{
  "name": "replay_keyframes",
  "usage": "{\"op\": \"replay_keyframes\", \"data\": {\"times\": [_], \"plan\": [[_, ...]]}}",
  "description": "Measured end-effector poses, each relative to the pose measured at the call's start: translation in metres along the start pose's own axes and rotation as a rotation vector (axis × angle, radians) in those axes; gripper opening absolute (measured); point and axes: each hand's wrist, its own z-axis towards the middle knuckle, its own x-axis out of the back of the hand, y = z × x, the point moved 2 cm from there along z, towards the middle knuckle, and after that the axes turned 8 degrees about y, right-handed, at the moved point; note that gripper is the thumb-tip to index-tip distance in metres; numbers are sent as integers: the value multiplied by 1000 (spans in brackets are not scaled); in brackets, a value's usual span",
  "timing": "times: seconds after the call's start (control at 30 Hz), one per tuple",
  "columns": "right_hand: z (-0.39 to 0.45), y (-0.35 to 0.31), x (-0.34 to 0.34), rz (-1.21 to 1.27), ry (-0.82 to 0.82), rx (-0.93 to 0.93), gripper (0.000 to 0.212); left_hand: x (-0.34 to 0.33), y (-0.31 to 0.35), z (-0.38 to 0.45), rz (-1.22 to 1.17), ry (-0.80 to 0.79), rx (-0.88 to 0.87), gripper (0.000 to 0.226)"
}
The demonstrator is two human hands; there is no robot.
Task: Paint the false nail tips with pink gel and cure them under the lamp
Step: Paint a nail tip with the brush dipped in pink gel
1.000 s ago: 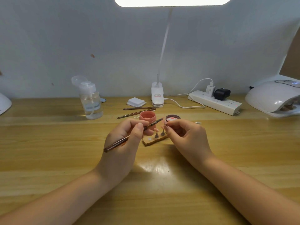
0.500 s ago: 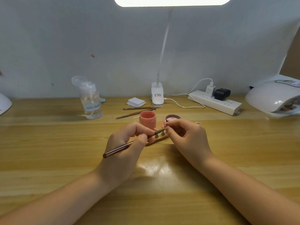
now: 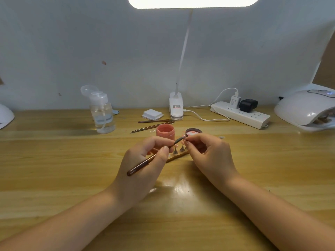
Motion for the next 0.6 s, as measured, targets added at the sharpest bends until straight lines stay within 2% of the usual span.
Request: {"op": "replay_keyframes", "data": {"times": [0.17, 0.33, 0.5, 0.6], "plan": [[0, -1, 1, -23, -7, 13, 12, 3, 1, 0, 12, 51, -12, 18], [0, -3, 0, -47, 7, 61, 11, 1, 4, 0, 74, 25, -45, 19], [-1, -3, 0, -55, 5, 72, 11, 4, 5, 0, 52, 91, -36, 18], [-1, -3, 0, -54, 15, 76, 11, 2, 6, -1, 80, 47, -61, 19]]}}
